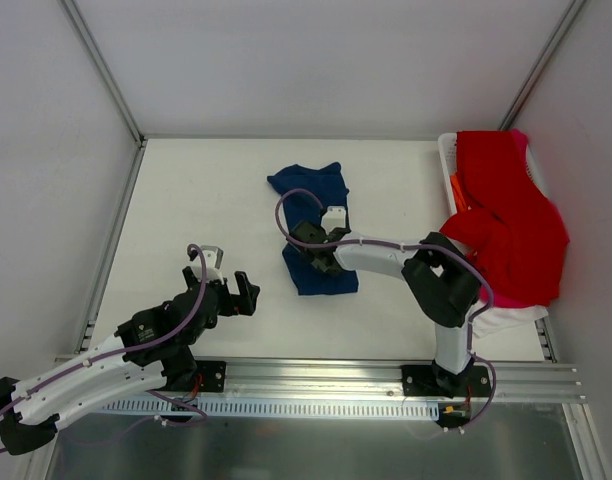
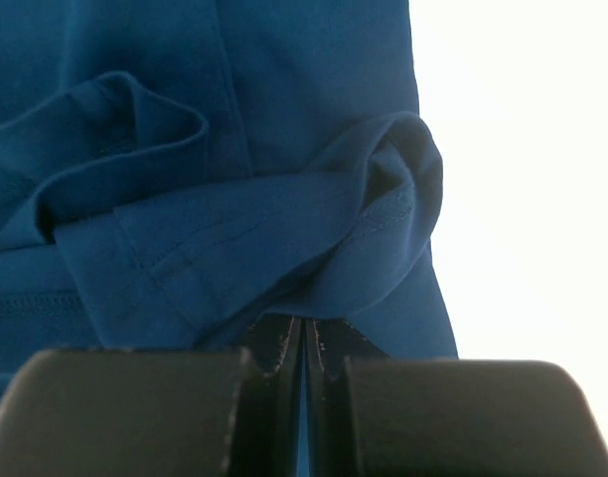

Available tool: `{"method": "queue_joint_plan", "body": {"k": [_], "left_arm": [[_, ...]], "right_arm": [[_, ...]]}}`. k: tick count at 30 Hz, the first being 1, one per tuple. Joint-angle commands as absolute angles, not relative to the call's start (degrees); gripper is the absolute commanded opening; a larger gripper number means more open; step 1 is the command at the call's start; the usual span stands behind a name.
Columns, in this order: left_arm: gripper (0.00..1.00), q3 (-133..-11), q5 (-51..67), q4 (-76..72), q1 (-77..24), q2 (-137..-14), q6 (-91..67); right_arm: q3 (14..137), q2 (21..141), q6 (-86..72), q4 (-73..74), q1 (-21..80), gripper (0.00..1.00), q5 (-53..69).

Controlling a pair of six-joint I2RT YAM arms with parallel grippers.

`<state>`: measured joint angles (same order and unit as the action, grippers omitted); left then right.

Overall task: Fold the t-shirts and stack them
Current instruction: Fold the folded rectangular tshirt in 1/3 of the way

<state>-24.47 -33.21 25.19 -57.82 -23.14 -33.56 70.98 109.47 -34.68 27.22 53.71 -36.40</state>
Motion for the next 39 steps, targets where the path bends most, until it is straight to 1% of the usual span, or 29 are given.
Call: {"method": "queue_joint_plan", "body": {"k": [1,12,16,19,20,21,22,23,24,25,26,27,28,31,32,33,34,35,36,37,38,39], "left_arm": [[0.99,-24.1,-33.7,23.6,-58.1,-23.4,-33.9],[0.99,-23.7,-33.2,23.3,-58.2,-22.7,-33.8],[0.99,-23.6,-32.9,23.0,-58.2,-22.7,-33.7],[0.99,-23.6,-32.8,22.6,-58.2,-23.2,-33.4],[0.99,-23.5,-32.7,22.5,-58.2,-23.4,-33.3],[0.99,-23.6,-32.7,22.4,-58.2,-23.8,-33.2],[0.99,-23.6,-32.7,22.4,-58.1,-24.2,-33.2],[0.99,-23.7,-32.8,22.4,-58.1,-24.3,-33.1],[0.99,-23.8,-32.9,22.4,-58.2,-24.8,-33.2],[0.99,-23.8,-33.0,22.2,-58.1,-25.0,-33.0],[0.99,-24.0,-33.1,22.1,-58.2,-25.3,-32.8],[0.99,-24.3,-33.1,22.0,-58.2,-25.9,-32.8],[0.99,-24.1,-33.0,21.6,-58.2,-26.2,-32.7],[0.99,-22.6,-29.9,15.1,-58.2,-27.6,-32.1],[0.99,-21.8,-28.5,9.5,-58.2,-28.0,-31.7],[0.99,-19.8,-26.4,6.4,-58.2,-29.2,-31.7],[0.99,-18.6,-25.8,2.9,-58.2,-29.7,-31.8],[0.99,-17.2,-25.4,-4.2,-58.1,-30.4,-32.1],[0.99,-14.6,-23.5,-8.1,-58.0,-32.1,-32.0],[0.99,-13.1,-21.2,-12.8,-57.7,-33.0,-31.2],[0.99,-11.4,-18.1,-18.1,-56.7,-35.2,-31.0],[0.99,-8.7,-11.7,-27.9,-55.8,-37.0,-31.1]], "right_arm": [[76.8,111.4,-30.9,25.7,52.0,0.0,-35.7],[88.6,115.9,-24.2,25.7,45.8,0.01,-32.9],[95.0,120.0,-22.2,25.7,42.3,0.01,-33.8],[103.1,125.6,-20.5,25.7,39.5,0.0,-33.9],[104.1,125.9,-19.8,25.7,38.7,0.0,-33.4],[104.3,125.6,-18.3,25.8,38.1,0.04,-32.0],[104.0,124.7,-17.8,25.8,37.4,0.11,-31.9],[100.8,121.0,-17.3,25.8,37.1,0.21,-32.3],[98.4,118.4,-16.6,25.2,37.1,0.41,-33.8],[95.5,115.6,-15.1,23.9,37.1,0.89,-34.5],[92.5,112.6,-14.6,23.7,37.0,0.99,-35.2],[86.3,106.3,-14.3,23.6,37.1,1.0,-36.7],[83.0,103.0,-14.3,23.5,36.9,0.99,-37.4],[70.6,89.9,-15.4,23.3,36.9,1.0,-38.1],[67.4,86.6,-16.1,23.1,36.9,1.0,-36.2],[60.9,80.4,-16.7,22.4,36.7,0.99,-34.4],[57.5,77.4,-17.3,19.5,36.5,1.0,-31.8],[54.2,74.6,-17.9,17.9,36.0,0.99,-24.5],[50.6,72.1,-18.5,15.4,35.4,0.99,-19.8],[43.2,67.5,-18.9,8.4,33.5,0.99,-14.2],[39.6,65.6,-20.1,4.6,32.5,1.0,-4.3],[36.2,64.0,-20.9,0.9,31.9,0.99,-1.0]]}}
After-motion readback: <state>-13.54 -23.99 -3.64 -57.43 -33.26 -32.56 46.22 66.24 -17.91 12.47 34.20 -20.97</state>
